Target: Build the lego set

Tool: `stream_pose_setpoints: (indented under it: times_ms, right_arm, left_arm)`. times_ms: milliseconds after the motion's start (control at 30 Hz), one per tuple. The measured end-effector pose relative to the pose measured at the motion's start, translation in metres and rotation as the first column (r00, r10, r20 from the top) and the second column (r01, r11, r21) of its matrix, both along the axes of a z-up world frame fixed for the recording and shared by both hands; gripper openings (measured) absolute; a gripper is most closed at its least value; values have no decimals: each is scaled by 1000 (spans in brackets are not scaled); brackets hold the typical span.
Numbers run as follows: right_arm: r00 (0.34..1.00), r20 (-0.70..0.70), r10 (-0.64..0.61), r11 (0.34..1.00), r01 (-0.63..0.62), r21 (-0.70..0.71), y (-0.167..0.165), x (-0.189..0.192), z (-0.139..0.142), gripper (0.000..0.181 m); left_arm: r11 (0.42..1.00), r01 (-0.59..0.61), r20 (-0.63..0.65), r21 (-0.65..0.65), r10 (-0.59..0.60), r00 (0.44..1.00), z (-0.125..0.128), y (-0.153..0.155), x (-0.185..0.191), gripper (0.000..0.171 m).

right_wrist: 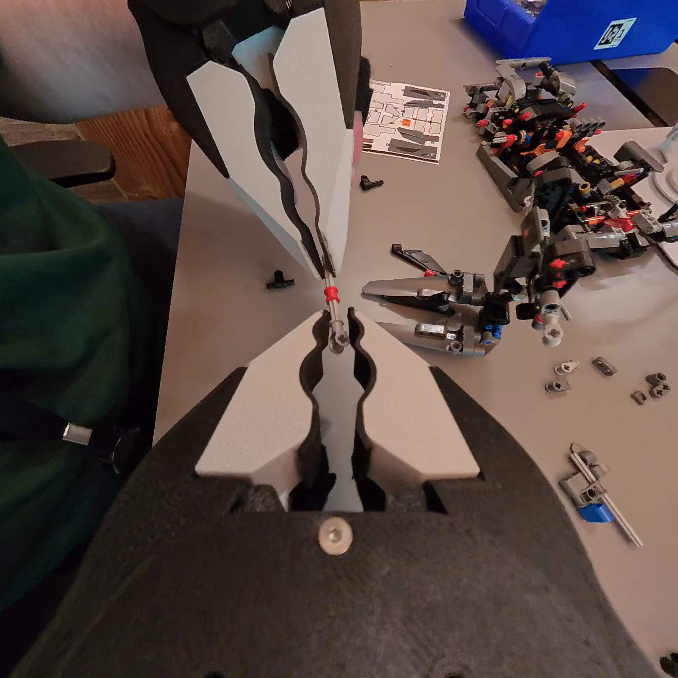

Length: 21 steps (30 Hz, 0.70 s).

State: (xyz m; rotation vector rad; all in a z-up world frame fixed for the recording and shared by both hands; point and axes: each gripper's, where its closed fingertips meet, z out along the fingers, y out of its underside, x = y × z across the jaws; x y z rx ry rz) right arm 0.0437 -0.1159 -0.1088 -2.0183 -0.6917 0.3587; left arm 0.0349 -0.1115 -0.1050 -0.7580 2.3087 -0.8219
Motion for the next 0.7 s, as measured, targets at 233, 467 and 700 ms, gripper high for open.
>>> stream_pose_setpoints:
  times_ms: [233,467,700]
  right_arm:
    - [1000,1,-21,1000,21,2,-3,9,2,16]
    - [998,-6,-63,998,63,-22,-7,21,-1,21]
    - [998,-18,-67,998,66,-23,-10,19,-4,22]
  left_arm:
    - [1000,-4,-6,2,4,1000,-2,1,1,2]
    - [1000,-29,-1,-2,29,1000,-3,8,3,2]
    - [999,-50,-4,5,50,999,-7,15,3,2]
